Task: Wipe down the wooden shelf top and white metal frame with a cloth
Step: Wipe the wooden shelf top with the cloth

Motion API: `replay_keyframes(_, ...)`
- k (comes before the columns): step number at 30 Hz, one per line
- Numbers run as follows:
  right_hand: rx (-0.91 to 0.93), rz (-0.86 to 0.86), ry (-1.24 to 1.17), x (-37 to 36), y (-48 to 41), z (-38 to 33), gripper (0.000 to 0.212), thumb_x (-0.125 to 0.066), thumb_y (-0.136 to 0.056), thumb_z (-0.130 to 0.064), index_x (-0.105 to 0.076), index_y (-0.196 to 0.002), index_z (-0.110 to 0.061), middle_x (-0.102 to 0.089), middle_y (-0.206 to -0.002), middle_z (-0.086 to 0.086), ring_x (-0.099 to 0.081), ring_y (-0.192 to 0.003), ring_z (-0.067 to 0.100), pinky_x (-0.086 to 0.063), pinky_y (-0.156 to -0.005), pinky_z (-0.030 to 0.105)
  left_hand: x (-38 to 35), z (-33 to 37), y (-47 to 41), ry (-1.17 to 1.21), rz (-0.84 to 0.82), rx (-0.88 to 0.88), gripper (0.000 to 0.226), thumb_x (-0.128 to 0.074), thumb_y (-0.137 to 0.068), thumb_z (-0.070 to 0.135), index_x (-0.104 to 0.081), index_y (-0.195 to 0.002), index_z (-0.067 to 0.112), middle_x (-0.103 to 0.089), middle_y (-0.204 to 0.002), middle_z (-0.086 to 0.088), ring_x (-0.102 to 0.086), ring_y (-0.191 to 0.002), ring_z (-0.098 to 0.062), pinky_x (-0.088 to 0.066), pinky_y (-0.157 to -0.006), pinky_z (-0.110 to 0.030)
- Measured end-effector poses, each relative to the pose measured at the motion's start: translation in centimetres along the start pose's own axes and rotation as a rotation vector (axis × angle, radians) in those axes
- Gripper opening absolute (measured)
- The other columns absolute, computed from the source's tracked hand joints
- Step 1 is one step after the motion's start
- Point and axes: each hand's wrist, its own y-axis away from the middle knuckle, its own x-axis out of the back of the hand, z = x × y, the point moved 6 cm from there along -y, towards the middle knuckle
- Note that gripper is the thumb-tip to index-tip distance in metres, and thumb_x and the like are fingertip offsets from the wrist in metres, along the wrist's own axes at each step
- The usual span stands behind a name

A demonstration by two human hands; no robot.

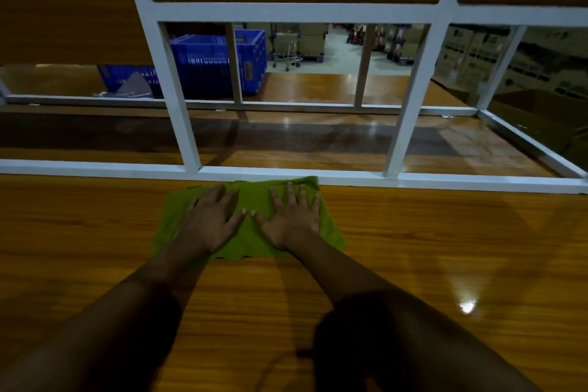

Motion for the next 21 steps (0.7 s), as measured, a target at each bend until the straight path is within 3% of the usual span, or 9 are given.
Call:
replay_keyframes(4, -0.004, 0.009, -0.008, 0.2, 0.4, 2.0, 0.079, -0.016, -0.093, -0.074, -0.004, -0.158, -0.031, 0.008, -0.165, 0.007, 0.011, -0.151, 0.033, 0.013, -0.115, 0.059, 0.0, 3.4, -0.2, -0.008, 0.003, -0.039, 0.085, -0.006, -0.086, 0.067, -0.042, -0.147, 0.019, -0.041, -0.15, -0.014, -0.039, -0.136, -0.031, -0.032, -0.109, -0.048)
replay_keyframes(9, -0.098, 0.027, -0.026, 0.8, 1.5, 8.3, 0.078, -0.016, -0.092, -0.075, -0.001, -0.158, -0.034, 0.008, -0.166, 0.003, 0.01, -0.152, 0.03, 0.011, -0.117, 0.058, -1.4, 10.3, -1.9, -0.01, -0.066, -0.068, 0.097, 0.006, -0.075, 0.064, -0.032, -0.151, 0.02, -0.028, -0.159, -0.012, -0.025, -0.146, -0.027, -0.02, -0.116, -0.048)
replay_keyframes(15, -0.239, 0.058, -0.016, 1.3, 3.3, 15.3, 0.08, -0.013, -0.089, -0.079, -0.005, -0.157, -0.038, 0.006, -0.166, 0.003, 0.008, -0.152, 0.03, 0.008, -0.118, 0.056, -3.2, 15.7, -3.0, 0.025, -0.128, -0.196, 0.07, -0.016, -0.097, 0.066, -0.019, -0.156, 0.028, -0.01, -0.165, -0.003, -0.008, -0.152, -0.023, -0.008, -0.121, -0.05)
replay_keyframes(21, -0.297, 0.048, -0.013, 1.1, 2.7, 12.7, 0.08, -0.012, -0.089, -0.079, -0.003, -0.157, -0.037, 0.007, -0.166, 0.007, 0.008, -0.151, 0.033, 0.01, -0.117, 0.059, -3.0, 13.2, -3.1, 0.028, -0.161, -0.192, 0.07, -0.016, -0.097, 0.067, -0.012, -0.157, 0.033, -0.002, -0.166, 0.003, -0.001, -0.152, -0.02, -0.003, -0.121, -0.05)
